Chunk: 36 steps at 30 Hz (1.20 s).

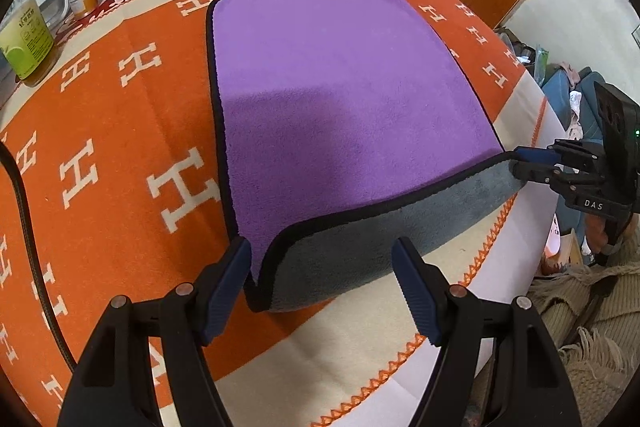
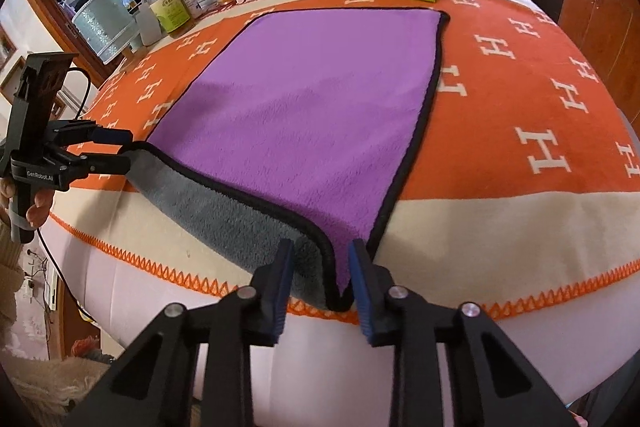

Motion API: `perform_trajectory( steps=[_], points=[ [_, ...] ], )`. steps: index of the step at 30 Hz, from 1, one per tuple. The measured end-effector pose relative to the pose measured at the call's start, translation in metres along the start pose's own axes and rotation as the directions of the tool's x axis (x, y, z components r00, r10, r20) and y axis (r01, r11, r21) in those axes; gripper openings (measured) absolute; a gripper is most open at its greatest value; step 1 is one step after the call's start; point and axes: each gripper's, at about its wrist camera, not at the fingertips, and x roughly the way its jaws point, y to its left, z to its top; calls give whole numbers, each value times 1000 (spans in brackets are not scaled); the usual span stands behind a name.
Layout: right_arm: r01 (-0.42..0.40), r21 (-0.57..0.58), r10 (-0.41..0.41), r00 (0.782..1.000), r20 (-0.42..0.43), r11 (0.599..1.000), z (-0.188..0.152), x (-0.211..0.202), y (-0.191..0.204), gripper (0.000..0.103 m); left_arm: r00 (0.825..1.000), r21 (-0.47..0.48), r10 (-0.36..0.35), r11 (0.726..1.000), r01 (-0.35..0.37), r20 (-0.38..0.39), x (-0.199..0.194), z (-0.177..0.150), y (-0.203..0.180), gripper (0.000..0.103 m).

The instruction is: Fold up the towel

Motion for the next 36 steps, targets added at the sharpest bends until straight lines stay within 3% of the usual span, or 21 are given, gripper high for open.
perform_trajectory(
  steps=[11,14,24,36],
  points=[
    [-13,-12,13,1000,-21,1000,0,4,-2,19,998,-7,-46,999,45,-42,7,-3,11,70],
    [-12,-20,12,1000,-19,1000,0,4,-2,19,996,-17,-70,997,69,-53,10,-4,12,57],
    [-9,-31,9,1000,-16,999,1,3,-1,15,994,-49,-84,996,81,-75,15,-5,18,32],
    [-5,-31,4,1000,-17,999,1,4,-1,11,996,-75,-69,995,64,-65,15,-9,24,11]
  ],
)
